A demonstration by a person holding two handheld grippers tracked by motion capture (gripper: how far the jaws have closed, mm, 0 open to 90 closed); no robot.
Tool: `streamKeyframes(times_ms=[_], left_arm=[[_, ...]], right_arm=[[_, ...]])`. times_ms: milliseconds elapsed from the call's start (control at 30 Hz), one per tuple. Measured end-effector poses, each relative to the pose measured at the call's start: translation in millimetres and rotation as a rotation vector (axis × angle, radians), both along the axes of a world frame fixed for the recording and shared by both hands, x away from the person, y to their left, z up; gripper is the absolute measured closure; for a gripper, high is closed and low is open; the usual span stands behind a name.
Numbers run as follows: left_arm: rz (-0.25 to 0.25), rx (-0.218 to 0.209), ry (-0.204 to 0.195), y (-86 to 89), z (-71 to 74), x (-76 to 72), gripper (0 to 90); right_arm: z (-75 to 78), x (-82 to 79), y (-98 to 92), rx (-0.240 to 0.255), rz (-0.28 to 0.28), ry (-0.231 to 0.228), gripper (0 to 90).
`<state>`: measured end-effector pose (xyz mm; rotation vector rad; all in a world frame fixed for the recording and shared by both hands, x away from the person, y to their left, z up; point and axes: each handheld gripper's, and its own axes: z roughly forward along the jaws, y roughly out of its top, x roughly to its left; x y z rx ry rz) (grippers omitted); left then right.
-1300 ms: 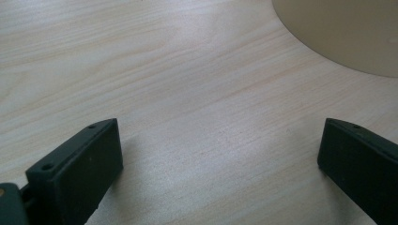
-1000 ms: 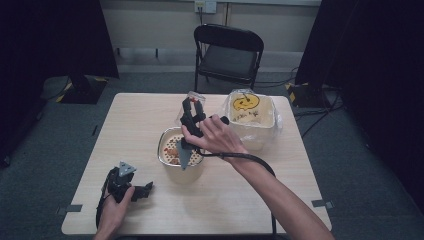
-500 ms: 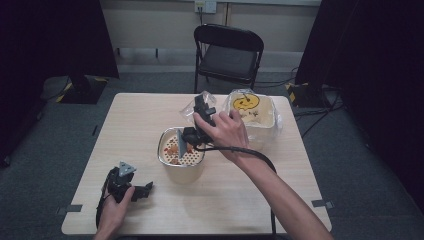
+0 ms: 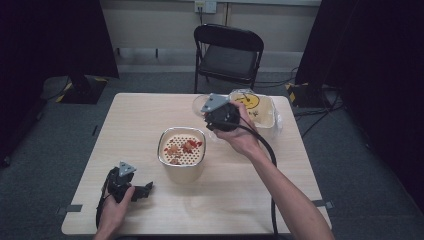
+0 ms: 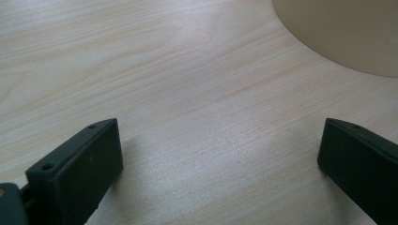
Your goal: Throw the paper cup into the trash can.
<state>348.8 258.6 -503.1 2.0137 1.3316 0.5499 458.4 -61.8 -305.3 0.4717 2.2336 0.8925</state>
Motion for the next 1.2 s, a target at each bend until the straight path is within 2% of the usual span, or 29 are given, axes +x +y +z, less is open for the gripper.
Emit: streamKeyframes(times_ms=[33,100,167,233,367,400,567,733,967,1000,1033,1067,1133,1200], left_arm=[[0.0,0.0,0.0,0.0,0.0,0.0,0.0],[0.0,0.001,0.0,0.0,0.1,0.0,0.0],[0.0,0.0,0.0,0.0,0.0,0.0,0.0],[0.0,-0.001,0.0,0.0,0.0,0.0,0.0],[0.0,0.0,0.0,0.0,0.0,0.0,0.0],[0.0,0.0,0.0,0.0,0.0,0.0,0.0],[0.002,-0.004,-0.002,-0.3,-0.2,0.0,0.0],[0.002,-0.003,-0.001,-0.2,-0.1,0.0,0.0],[0.002,-0.004,-0.001,-0.3,-0.2,0.0,0.0],[0.002,-0.005,-0.002,-0.3,-0.2,0.0,0.0],[0.002,-0.005,-0.002,-0.3,-0.2,0.0,0.0],[0.002,-0.003,-0.001,-0.2,-0.1,0.0,0.0],[0.003,-0.004,-0.002,-0.3,-0.1,0.0,0.0],[0.003,-0.005,-0.002,-0.3,-0.2,0.0,0.0]], right_arm=[[3.5,2.9,-6.4,0.064,-0.01,0.038,56.2],[8.5,7.0,-16.3,0.159,-0.024,0.097,56.1],[12.8,12.0,-27.0,0.231,-0.046,0.134,56.0],[15.4,17.5,-38.4,0.288,-0.065,0.165,56.0],[19.2,28.4,-60.2,0.342,-0.106,0.175,55.9],[19.2,28.4,-60.2,0.342,-0.106,0.175,55.9],[22.1,41.2,-84.8,0.376,-0.177,0.176,55.5],[24.4,55.9,-109.1,0.431,-0.263,0.19,53.8],[17.9,69.1,-124.5,0.43,-0.328,0.202,50.3],[14.5,74.6,-128.6,0.441,-0.339,0.216,46.9],[14.5,74.6,-128.6,0.441,-0.339,0.216,46.9],[12.0,79.2,-130.8,0.444,-0.359,0.215,40.7],[11.0,81.5,-131.3,0.445,-0.366,0.22,37.5],[9.4,85.8,-130.9,0.434,-0.397,0.212,22.4]])
